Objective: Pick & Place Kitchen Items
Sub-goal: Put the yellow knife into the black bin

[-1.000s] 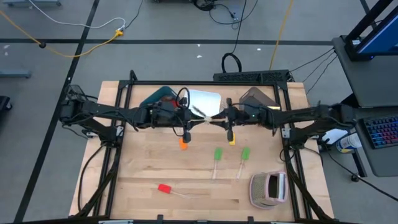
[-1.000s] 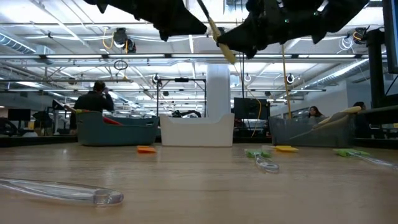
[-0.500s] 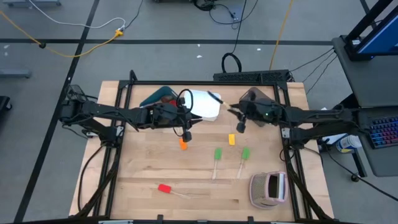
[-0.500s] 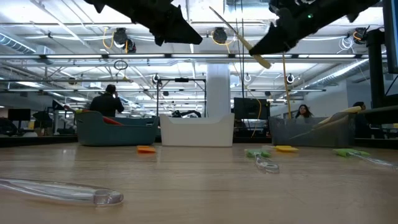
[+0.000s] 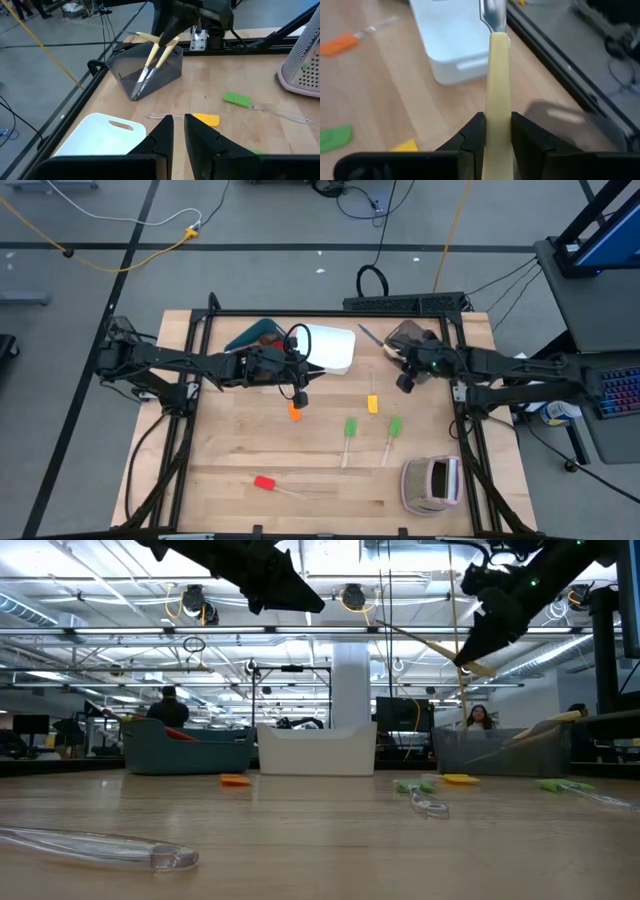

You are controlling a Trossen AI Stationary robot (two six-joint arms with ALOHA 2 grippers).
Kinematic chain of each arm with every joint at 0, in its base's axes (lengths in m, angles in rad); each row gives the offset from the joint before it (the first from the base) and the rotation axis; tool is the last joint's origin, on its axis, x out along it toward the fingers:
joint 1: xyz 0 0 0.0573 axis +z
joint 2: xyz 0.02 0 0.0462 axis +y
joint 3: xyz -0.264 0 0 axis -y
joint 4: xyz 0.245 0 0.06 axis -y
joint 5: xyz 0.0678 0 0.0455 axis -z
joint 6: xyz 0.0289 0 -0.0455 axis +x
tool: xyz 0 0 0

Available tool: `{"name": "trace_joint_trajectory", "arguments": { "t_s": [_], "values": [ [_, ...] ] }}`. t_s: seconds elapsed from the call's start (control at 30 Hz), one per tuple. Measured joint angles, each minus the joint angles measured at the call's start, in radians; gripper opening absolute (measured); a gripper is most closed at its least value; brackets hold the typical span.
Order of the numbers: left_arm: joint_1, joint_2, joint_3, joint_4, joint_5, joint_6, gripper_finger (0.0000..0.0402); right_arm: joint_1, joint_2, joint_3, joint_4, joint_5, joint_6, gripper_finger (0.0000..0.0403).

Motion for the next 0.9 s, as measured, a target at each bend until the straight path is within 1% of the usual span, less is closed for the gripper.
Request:
{"name": "trace_joint_trajectory", "arguments": {
  "t_s": [0.1,0.33,0.53,0.7,0.9],
  "values": [
    [0.0,0.0,0.0,-0.003,0.0,0.0,0.0049,-0.034,-0.012,0.005,-0.078,0.0,0.03,0.0068],
    [0.0,0.0,0.0,-0.004,0.0,0.008,0.0049,-0.104,-0.008,0.103,-0.355,-0.001,0.104,0.0072],
    [0.0,0.0,0.0,-0.004,0.0,0.023,0.0049,-0.159,-0.008,0.135,-0.59,-0.009,0.176,0.007],
    [0.0,0.0,0.0,-0.004,0.0,0.027,0.0049,-0.205,-0.003,0.135,-0.741,-0.073,0.236,0.0074],
    [0.0,0.0,0.0,-0.004,0.0,0.027,0.0049,-0.248,0.01,0.135,-0.834,-0.149,0.255,0.0072]
  ]
}}
